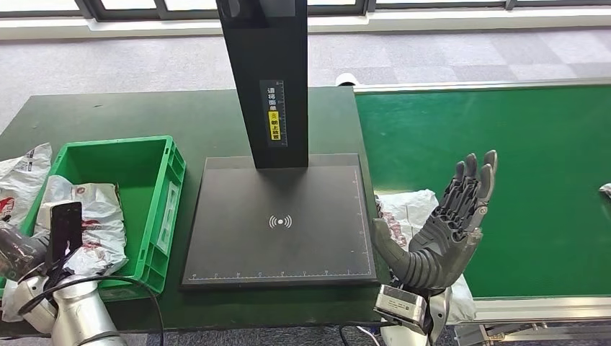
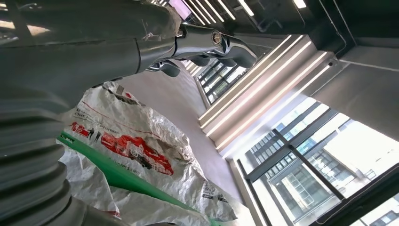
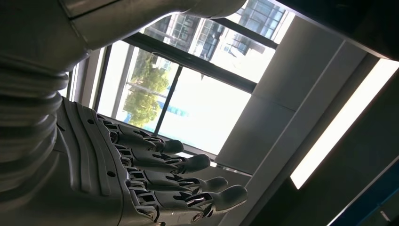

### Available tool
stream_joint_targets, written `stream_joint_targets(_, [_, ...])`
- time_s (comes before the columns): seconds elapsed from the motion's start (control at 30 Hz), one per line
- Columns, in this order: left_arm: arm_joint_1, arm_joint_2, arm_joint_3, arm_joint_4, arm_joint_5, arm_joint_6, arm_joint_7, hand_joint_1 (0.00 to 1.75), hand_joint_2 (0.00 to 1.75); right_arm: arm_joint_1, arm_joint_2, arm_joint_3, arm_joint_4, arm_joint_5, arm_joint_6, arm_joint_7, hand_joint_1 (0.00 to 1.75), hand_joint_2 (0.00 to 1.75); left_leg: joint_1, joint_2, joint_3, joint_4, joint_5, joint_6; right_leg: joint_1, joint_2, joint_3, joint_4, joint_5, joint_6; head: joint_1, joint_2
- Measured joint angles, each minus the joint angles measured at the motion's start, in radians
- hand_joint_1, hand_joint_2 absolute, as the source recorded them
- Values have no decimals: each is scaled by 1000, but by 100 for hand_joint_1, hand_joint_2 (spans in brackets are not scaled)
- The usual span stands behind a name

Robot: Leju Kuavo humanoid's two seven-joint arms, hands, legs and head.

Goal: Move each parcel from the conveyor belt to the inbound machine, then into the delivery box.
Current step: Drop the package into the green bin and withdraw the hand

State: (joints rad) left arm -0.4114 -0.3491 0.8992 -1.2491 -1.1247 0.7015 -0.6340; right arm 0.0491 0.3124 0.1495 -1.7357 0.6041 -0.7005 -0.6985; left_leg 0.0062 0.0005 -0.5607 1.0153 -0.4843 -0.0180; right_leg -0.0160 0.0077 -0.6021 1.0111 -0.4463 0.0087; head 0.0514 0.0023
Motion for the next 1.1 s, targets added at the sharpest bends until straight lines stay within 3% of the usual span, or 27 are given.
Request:
stream_joint_targets(0.2, [37, -2, -14, -116, 232, 0, -64, 0, 175, 0, 0, 0, 1, -2, 0, 0, 0, 175, 0, 0, 0, 0, 0, 0, 0, 0, -1, 0, 0, 0, 0, 0])
stream_joint_targets(0.47, [76, -6, -47, -211, 279, 0, -68, 0, 175, 0, 0, -3, 1, 1, 0, 0, 0, 175, 0, -1, 0, 0, 0, 0, 0, -1, 0, 0, -1, -1, 0, 0])
stream_joint_targets(0.57, [103, -8, -97, -239, 340, 0, -68, 0, 175, 3, 1, -17, 1, 14, 0, 0, 0, 175, 0, -1, 1, 0, 0, 0, 0, -1, 0, 0, -1, -1, 0, 0])
stream_joint_targets(0.67, [154, -11, -204, -264, 428, 0, -66, 0, 175, 5, 2, -53, 15, 45, 0, 0, 0, 175, 0, -1, 1, 0, 0, 0, 0, -1, 0, 0, -1, -1, 0, 0])
stream_joint_targets(0.8, [225, -7, -423, -275, 549, -2, -69, 0, 175, -23, 8, -162, 111, 163, 0, 32, 0, 175, 0, -2, 0, 0, 0, 0, -1, -3, 1, 0, 0, 0, 0, 0])
stream_joint_targets(0.97, [314, 12, -691, -281, 648, -7, -69, 0, 175, -128, 12, -376, 332, 444, 1, 182, 0, 175, -1, -3, 0, 1, 0, 1, -1, -3, 1, -1, 0, 1, 0, 0])
stream_joint_targets(1.1, [354, 17, -829, -268, 648, -14, -69, 0, 175, -189, 12, -510, 484, 577, 1, 274, 0, 175, -2, -3, 0, 1, 0, 1, -1, -3, 1, -1, 1, 1, 0, 0])
